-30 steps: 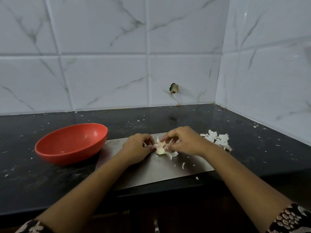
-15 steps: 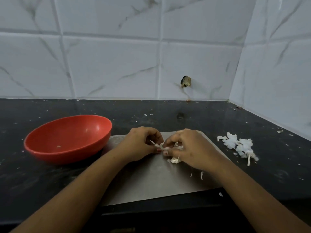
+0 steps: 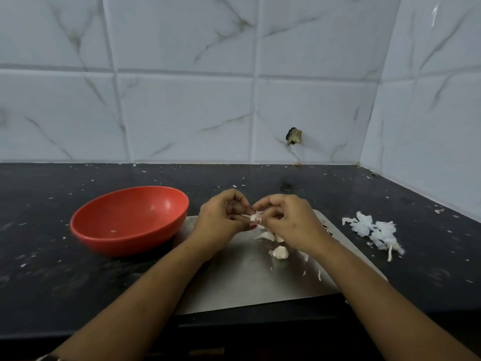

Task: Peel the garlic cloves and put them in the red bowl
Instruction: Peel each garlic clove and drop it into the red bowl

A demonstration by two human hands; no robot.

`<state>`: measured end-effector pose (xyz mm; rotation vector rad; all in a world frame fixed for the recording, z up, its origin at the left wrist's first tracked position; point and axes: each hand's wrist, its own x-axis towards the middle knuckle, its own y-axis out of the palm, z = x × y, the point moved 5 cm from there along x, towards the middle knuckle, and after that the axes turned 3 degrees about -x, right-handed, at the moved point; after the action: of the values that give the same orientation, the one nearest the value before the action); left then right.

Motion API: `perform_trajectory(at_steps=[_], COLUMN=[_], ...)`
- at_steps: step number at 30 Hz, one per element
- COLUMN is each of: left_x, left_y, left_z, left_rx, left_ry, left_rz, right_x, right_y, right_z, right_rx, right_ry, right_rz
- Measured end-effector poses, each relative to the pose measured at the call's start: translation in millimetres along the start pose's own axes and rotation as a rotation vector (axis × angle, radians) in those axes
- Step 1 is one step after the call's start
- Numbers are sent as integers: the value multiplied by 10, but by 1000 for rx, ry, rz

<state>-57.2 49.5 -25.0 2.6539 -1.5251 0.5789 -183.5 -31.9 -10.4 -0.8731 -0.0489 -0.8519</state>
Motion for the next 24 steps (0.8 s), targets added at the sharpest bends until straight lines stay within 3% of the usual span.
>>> perform_trajectory(at_steps=[6, 16, 20, 24], left_x=[-20, -79, -83, -79], left_y=[19, 121, 114, 121], left_z=[-71, -106, -105, -128], left_rx=[-21, 207, 186, 368], left_ry=[81, 258, 266, 331], left_rz=[-36, -66, -72, -65], right_x=[-32, -94, -93, -94], right_y=[-1, 25, -25, -72], right_z=[-46, -11, -18, -34], right_rx=[300, 326, 325, 369], right_ry=[118, 91, 91, 105], right_rz=[-16, -43, -124, -207])
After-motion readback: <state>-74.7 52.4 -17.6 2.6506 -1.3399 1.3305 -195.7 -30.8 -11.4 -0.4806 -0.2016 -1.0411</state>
